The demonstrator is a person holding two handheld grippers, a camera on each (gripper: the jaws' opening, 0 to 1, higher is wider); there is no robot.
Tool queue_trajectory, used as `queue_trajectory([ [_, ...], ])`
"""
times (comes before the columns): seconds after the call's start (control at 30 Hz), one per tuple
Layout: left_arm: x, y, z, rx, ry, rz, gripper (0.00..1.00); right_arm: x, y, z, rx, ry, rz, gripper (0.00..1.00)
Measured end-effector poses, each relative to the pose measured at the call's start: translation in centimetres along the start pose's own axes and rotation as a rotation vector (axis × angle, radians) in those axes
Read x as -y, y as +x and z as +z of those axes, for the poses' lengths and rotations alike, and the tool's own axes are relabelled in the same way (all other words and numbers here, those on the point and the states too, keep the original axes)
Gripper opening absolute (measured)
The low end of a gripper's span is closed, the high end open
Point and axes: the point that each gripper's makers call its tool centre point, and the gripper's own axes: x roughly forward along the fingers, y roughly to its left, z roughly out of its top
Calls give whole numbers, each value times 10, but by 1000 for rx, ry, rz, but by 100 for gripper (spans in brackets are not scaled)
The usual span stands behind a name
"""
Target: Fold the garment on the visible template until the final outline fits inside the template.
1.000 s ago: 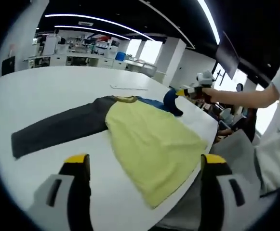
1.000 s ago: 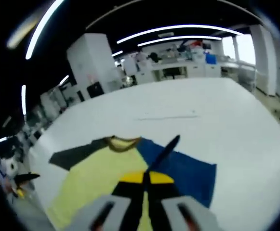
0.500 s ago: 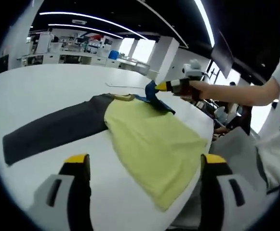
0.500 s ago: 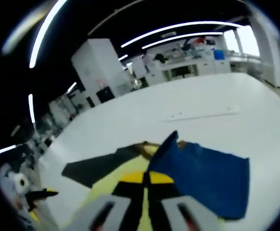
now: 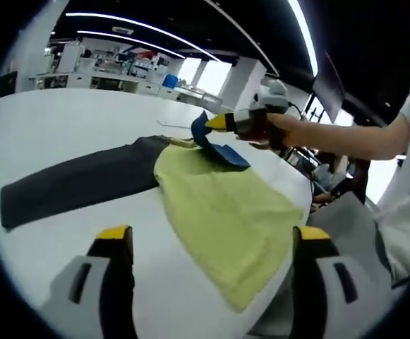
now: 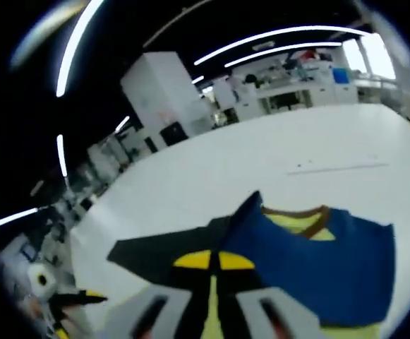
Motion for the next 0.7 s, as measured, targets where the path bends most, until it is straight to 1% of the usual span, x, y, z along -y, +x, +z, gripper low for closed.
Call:
queue_trajectory([
  [0.03,-1,0,-1,-1,-1,0,91,-5,3,-1,-6,9,7,0],
  [0.1,-2,0,-2,-1,-3,1,91,-12,10,1,-7,-1,19,0],
  [0.17,-3,0,-3,-1,-9,2,91,-20,17,-5,-25,-19,27,0],
  [0.2,-5,0,-4,-1,-12,3,91,-20,25,-8,-38,-28,29,0],
  [0.3,-11,0,-7,6,-32,13,91,-20,37,-16,-62,-41,31,0],
  [0.4,-14,0,-8,16,-48,18,91,-15,50,-31,-117,-69,15,0],
  [0.5,-16,0,-8,26,-60,27,91,-12,59,-41,-147,-77,9,0],
  [0.57,-19,0,-8,33,-67,32,91,-12,65,-48,-169,-76,11,0],
  [0.63,-20,0,-8,35,-72,35,91,-11,70,-49,-175,-78,12,0],
  [0.7,-21,0,-9,36,-76,36,91,-16,68,-55,-191,-86,13,0],
])
